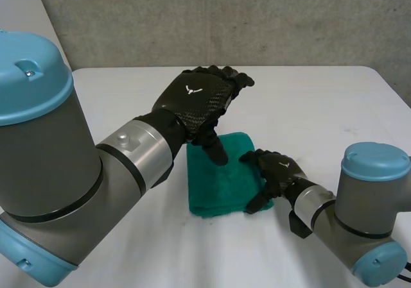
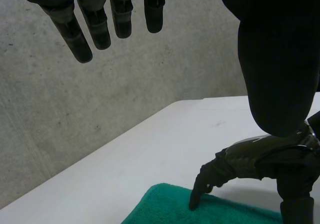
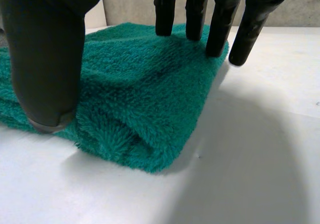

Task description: Fold the laundry.

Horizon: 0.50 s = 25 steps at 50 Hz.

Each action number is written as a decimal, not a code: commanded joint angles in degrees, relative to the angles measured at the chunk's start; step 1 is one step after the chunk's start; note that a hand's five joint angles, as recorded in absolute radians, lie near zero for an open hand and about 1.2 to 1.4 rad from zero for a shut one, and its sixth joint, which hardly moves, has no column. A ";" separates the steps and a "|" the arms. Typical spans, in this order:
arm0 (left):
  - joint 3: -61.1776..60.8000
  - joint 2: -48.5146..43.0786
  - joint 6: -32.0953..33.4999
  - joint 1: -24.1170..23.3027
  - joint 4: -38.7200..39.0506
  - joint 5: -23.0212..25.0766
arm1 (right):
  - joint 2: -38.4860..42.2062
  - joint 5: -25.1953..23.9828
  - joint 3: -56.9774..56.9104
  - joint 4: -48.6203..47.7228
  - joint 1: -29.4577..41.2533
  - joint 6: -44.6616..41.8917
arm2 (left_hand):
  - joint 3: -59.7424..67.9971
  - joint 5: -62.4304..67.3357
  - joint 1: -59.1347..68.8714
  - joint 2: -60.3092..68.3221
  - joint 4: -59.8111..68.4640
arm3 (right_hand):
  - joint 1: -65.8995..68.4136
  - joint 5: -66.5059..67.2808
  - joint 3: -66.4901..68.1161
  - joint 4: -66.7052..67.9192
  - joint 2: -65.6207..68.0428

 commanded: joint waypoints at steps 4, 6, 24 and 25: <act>-0.29 -0.05 -0.03 0.66 0.18 0.05 | 3.28 0.58 -2.70 -1.25 0.61 -0.46 | -1.14 -1.74 0.06 -0.76 -0.71 | 32.75 30.10 30.30 30.31 30.27; -0.29 -0.05 -0.03 0.66 0.18 0.05 | 3.37 0.58 -2.97 -1.25 0.61 -0.72 | -1.14 -1.74 0.06 -0.76 -0.71 | 39.48 36.83 37.04 37.04 37.01; -0.29 -0.05 -0.91 1.72 0.27 0.05 | 3.90 -0.12 -10.61 -0.99 -0.18 -13.55 | -1.14 -1.74 0.06 -0.76 -0.71 | 64.52 61.87 62.07 62.08 62.05; -0.29 -0.14 -0.91 1.72 0.27 0.14 | 4.42 -0.12 -11.57 -0.90 -0.27 -14.43 | -1.14 -1.74 0.06 -0.76 -0.71 | 64.52 61.87 62.07 62.08 62.05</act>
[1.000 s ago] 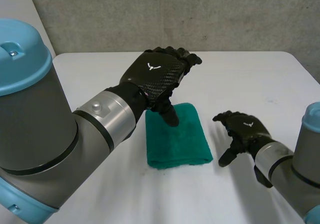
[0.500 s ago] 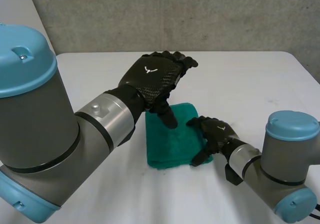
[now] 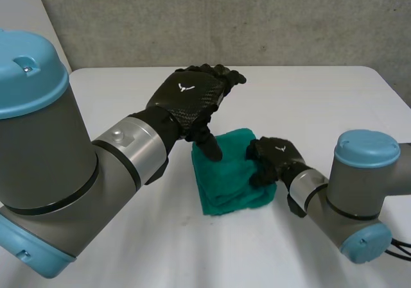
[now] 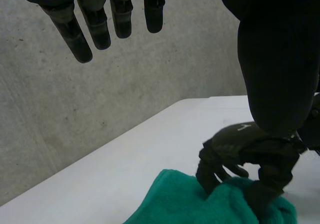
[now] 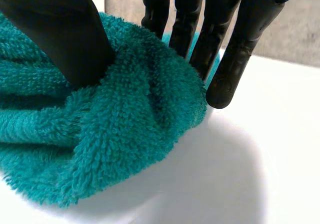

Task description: Fold the laundry.

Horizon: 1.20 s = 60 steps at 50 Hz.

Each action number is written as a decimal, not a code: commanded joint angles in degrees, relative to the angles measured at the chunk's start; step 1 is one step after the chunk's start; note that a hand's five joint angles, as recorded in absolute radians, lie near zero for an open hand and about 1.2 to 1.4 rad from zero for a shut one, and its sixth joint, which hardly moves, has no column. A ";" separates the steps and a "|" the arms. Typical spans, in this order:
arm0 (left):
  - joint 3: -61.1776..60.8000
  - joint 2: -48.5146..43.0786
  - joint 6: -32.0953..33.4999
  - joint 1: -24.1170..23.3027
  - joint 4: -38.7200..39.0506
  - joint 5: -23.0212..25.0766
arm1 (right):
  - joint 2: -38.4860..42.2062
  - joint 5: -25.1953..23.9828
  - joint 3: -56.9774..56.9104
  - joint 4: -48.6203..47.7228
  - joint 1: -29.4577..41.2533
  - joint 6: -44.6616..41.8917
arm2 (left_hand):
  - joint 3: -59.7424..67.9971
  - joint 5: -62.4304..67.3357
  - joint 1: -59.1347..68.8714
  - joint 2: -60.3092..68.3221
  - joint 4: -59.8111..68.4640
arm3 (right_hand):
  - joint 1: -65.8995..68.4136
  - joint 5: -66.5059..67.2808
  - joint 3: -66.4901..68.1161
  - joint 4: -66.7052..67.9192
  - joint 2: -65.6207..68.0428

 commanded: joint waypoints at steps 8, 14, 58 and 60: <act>0.37 -0.51 -0.07 0.26 0.10 -0.01 | 8.11 -3.29 -15.66 2.62 -4.58 -13.69 | -1.14 -1.74 0.06 -0.77 -0.71 | 28.54 17.85 16.87 12.06 15.24; 0.55 -1.12 -0.16 0.26 0.45 -0.10 | 14.26 -6.54 -27.44 5.61 -10.29 -20.37 | -0.97 -1.57 0.22 -0.60 -0.54 | 28.54 17.85 16.87 12.06 15.24; 0.28 -3.24 -0.25 0.61 0.36 -2.73 | 44.33 -20.26 -77.56 17.12 -43.61 -26.35 | -0.97 -1.57 0.22 -0.60 -0.54 | -41.46 -52.15 -53.13 -57.94 -54.76; 0.28 -2.97 -0.25 0.61 0.36 -2.82 | 41.54 -20.17 -75.54 19.48 -43.52 -27.49 | -0.97 -1.57 0.22 -0.60 -0.54 | -41.46 -52.15 -53.13 -57.94 -54.76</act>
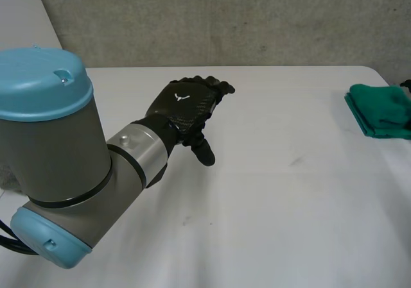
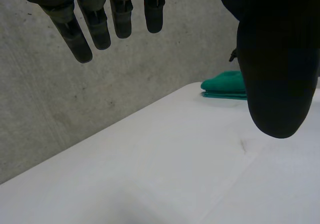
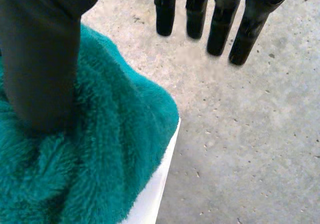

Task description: Fold the laundry.

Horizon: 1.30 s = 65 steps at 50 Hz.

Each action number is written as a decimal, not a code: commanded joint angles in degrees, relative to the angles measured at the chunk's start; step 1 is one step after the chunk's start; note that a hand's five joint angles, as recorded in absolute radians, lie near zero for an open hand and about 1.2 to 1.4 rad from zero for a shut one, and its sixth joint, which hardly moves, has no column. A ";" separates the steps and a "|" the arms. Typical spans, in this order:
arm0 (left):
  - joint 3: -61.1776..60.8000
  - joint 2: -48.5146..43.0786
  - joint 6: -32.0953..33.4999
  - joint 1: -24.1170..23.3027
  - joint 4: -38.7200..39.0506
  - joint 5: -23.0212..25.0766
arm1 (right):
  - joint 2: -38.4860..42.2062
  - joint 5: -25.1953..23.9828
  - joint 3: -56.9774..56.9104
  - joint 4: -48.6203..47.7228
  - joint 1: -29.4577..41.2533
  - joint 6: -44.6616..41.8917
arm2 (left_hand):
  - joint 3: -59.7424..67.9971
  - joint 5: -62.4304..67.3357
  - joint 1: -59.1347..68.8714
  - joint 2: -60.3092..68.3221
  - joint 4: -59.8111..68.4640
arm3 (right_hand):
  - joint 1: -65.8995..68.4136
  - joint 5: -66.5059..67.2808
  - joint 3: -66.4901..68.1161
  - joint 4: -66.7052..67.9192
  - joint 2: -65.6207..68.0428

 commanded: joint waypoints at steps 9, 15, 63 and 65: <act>-0.29 1.17 0.03 0.26 -0.12 -0.16 | -20.78 0.74 18.62 14.09 0.40 -6.19 | -0.97 -1.57 0.23 -0.60 -0.54 | -2.38 -5.65 -4.66 -5.03 -4.61; -0.64 3.54 0.03 1.22 -0.03 -1.39 | -33.87 1.88 31.62 16.12 0.14 -8.90 | -0.97 -1.57 0.23 -0.60 -0.54 | -2.38 -5.65 -4.66 -5.03 -4.61; 6.57 -20.27 36.41 47.02 6.73 1.33 | -65.36 16.39 88.86 -8.66 46.02 -1.09 | 0.37 -0.23 1.57 0.74 0.80 | -2.38 -5.65 -4.66 -5.03 -4.61; 7.18 -21.67 37.55 47.19 6.73 1.24 | -65.36 16.30 89.47 -8.84 45.84 -1.09 | 2.38 1.79 3.58 2.75 2.81 | -2.38 -5.65 -4.66 -5.03 -4.61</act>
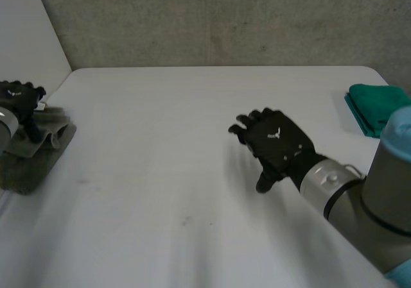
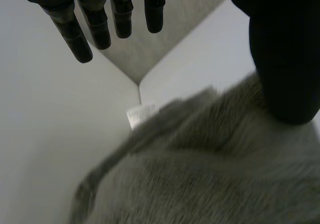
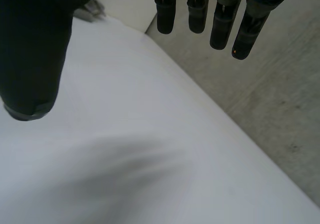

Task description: Fold the laundry.

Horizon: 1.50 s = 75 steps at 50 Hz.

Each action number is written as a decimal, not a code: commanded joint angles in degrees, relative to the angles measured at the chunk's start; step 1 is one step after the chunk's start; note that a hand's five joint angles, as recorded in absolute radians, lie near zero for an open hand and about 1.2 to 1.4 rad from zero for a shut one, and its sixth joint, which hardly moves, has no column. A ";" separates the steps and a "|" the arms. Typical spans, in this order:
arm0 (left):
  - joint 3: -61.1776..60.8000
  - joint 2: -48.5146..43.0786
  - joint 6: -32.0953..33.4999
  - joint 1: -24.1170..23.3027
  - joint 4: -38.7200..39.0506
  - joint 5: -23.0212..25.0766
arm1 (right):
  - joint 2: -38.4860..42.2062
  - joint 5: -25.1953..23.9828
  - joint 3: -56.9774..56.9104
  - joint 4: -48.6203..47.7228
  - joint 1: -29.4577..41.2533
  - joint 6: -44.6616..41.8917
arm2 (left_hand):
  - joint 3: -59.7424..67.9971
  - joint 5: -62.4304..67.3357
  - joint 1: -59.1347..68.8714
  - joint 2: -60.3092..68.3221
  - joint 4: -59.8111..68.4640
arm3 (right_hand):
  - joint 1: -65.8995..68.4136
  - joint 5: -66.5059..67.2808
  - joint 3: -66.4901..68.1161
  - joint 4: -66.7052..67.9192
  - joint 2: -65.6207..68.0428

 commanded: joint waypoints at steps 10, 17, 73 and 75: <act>5.42 -9.25 6.44 -0.75 0.08 -8.60 | 0.03 -0.47 5.35 -1.94 -1.50 -0.03 | 67.97 67.36 69.18 68.35 68.40 | -1.66 -3.70 -2.25 -3.34 -2.44; 2.18 -0.24 -2.58 -13.12 -0.27 -11.34 | -0.85 0.05 4.99 -2.02 -5.45 -0.03 | 67.97 67.36 69.18 68.35 68.40 | -1.66 -3.70 -2.25 -3.34 -2.44; -6.01 -2.13 -4.91 -34.86 -2.12 1.85 | 8.46 1.72 -0.72 6.15 3.42 -2.66 | 10.43 9.82 11.64 10.81 10.86 | -1.66 -3.70 -2.25 -3.34 -2.44; -5.22 -2.57 -4.55 -35.21 -3.61 1.15 | 10.22 1.55 -1.42 6.15 3.77 -5.21 | 21.02 20.40 22.22 21.39 21.45 | -1.66 -3.70 -2.25 -3.34 -2.44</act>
